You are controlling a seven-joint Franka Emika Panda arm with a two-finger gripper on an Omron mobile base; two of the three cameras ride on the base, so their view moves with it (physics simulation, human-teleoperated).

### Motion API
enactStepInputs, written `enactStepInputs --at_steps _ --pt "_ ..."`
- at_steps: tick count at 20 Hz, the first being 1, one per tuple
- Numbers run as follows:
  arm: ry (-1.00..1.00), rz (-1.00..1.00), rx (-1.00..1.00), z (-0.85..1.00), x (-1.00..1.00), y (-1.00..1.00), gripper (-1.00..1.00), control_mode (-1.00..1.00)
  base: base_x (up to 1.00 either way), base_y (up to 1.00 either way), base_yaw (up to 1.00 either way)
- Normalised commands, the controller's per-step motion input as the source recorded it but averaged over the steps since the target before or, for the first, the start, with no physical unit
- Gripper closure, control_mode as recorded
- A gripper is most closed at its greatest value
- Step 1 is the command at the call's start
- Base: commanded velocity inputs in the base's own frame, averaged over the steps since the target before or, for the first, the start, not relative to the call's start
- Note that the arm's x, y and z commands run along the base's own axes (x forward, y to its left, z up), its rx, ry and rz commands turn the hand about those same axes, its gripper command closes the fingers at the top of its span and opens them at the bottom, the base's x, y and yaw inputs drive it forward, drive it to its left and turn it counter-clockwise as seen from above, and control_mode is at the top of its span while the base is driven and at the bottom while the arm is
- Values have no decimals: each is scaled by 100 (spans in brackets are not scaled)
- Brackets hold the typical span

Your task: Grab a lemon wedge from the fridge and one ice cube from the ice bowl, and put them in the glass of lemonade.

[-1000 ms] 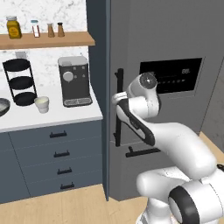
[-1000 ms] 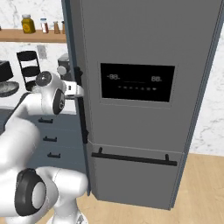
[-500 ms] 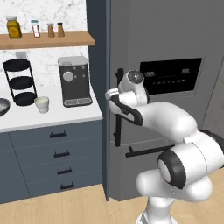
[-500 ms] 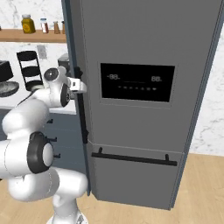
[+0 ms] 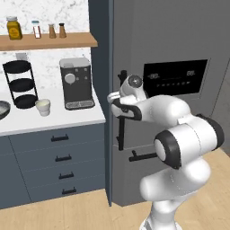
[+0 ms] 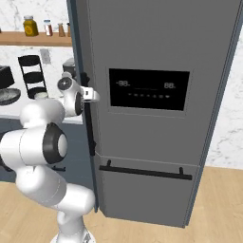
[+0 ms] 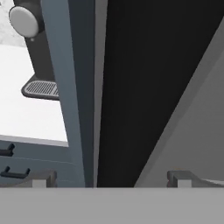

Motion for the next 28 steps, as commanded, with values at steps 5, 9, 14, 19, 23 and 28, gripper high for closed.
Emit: enactStepInputs --at_steps 5,9,14,19,23,28 --pt "3 -1 0 -3 40 0 -100 -100 0 0 0" --pt "-1 0 -2 -17 49 0 -100 -100 0 0 0" --pt "-2 0 0 -7 15 0 100 -100 0 0 0" --pt "0 -1 0 0 -10 -6 100 -100 0 0 0" --pt "0 -17 1 6 -66 -56 100 -100 0 0 0" --pt "-8 -32 5 33 -99 -98 100 -100 0 0 0"
